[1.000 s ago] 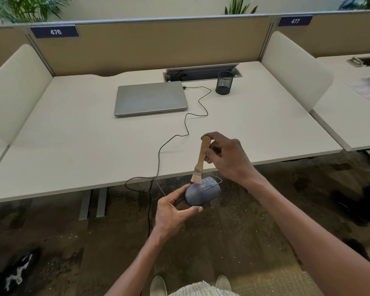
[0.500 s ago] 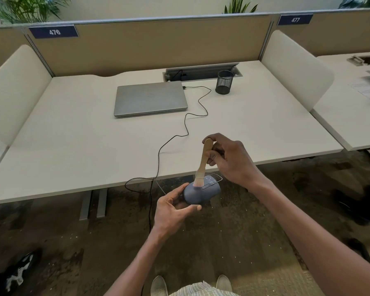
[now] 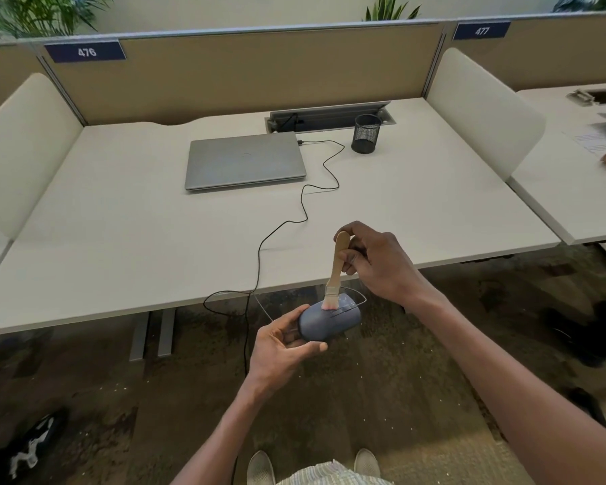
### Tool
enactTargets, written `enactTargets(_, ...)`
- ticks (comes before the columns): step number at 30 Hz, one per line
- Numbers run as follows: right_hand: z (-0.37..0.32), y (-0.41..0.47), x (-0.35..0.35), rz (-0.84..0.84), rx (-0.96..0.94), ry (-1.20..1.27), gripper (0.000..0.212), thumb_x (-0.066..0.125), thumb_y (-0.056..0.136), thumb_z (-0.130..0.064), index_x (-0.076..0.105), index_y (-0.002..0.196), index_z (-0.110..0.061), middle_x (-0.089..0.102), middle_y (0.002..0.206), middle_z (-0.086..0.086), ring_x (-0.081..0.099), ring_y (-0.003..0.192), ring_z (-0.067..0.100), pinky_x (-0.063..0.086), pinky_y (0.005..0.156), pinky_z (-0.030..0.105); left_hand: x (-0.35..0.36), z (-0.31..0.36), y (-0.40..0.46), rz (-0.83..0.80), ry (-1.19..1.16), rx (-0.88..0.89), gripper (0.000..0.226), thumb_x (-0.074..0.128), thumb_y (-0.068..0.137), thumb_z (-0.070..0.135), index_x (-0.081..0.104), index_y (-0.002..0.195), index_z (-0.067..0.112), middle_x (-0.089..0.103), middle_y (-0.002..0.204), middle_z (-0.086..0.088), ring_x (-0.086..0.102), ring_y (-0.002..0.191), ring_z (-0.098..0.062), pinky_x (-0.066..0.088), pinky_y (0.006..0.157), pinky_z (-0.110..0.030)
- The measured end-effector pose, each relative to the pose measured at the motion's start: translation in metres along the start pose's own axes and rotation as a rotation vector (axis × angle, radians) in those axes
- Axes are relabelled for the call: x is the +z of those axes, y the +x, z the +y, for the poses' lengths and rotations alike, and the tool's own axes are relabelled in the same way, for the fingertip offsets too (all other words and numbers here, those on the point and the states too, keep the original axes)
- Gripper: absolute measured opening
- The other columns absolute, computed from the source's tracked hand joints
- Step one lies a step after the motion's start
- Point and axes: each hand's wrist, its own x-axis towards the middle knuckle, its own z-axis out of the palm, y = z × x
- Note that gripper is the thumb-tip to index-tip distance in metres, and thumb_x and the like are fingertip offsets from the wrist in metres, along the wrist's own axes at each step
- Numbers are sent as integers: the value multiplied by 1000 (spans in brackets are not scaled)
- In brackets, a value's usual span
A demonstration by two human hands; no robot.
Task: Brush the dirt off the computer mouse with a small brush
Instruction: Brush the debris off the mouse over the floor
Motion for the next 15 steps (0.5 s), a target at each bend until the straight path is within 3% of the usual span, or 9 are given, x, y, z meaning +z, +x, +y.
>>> enactTargets(5,7,-3,3,38,29,-44,21,56,97,2,59,110,-14,71,83,1,68,67,0,60,69,23,0,-8,-6,-4,0,-26,72,94,65,15,63,129,24,69,126,-1,69,115,-17,58,95,-47)
enactTargets(9,10,-6,4,-1,55,41,24,58,96,2,58,107,-19,74,84,3,73,70,6,62,69,24,-4,-13,-9,-24,-9,-37,73,93,65,15,62,131,20,69,127,-2,69,116,-18,57,96,-47)
enactTargets(15,17,-6,9,13,75,9,18,58,97,0,58,109,-14,74,84,7,73,70,12,63,72,35,-5,-14,-14,-29,-31,-30,84,93,58,33,61,133,17,68,129,-3,69,116,-17,58,95,-44)
